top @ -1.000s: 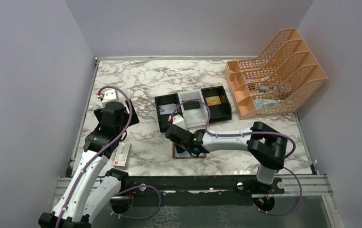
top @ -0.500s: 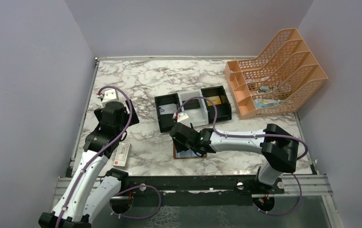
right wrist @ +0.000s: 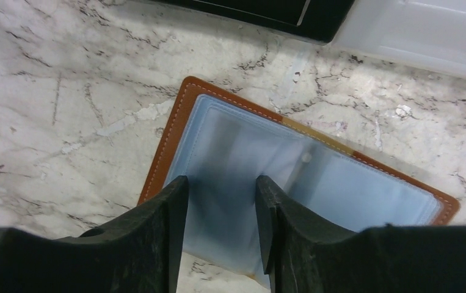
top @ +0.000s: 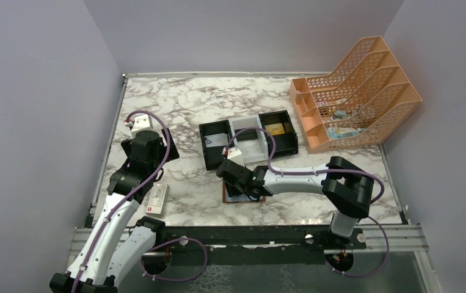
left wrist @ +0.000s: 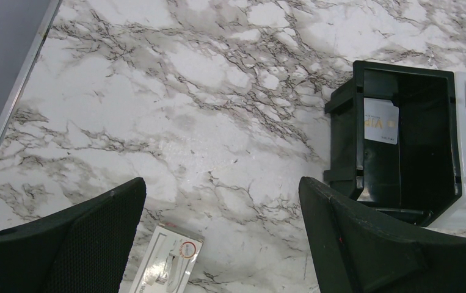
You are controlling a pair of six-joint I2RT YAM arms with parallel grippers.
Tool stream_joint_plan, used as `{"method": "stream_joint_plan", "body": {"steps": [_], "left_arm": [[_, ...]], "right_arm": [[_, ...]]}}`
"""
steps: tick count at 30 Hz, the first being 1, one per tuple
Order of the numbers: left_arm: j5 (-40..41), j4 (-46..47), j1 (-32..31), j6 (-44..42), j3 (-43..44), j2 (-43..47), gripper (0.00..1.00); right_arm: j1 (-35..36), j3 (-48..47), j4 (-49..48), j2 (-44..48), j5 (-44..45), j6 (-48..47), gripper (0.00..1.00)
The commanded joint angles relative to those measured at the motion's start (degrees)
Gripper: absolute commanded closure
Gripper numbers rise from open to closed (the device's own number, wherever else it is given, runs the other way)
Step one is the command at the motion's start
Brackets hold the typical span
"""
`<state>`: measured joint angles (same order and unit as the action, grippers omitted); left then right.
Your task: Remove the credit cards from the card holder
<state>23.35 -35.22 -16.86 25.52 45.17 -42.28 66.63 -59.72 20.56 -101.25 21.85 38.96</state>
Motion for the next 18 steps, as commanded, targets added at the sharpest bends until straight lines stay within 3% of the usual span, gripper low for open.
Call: {"method": "stream_joint_plan", "body": {"steps": [1,11,18], "left_arm": [[-1.1,0.6,0.3,-0.7,-0.7,0.6,0.01],[-1.3,0.7,0.3,-0.7,-0.7,0.3,0.01],[-1.7,0.7,0.4,-0.8,-0.7,-0.2,0.01]], "right_arm": [[-0.3,3.6,-1.2,-0.4,-2.6,0.6,0.61],[-1.9,7.5,-6.4,1.9,-6.7,-0.7,0.89],[-2.5,8.1,-8.3,4.7,-8.5,-2.1,0.92]]}}
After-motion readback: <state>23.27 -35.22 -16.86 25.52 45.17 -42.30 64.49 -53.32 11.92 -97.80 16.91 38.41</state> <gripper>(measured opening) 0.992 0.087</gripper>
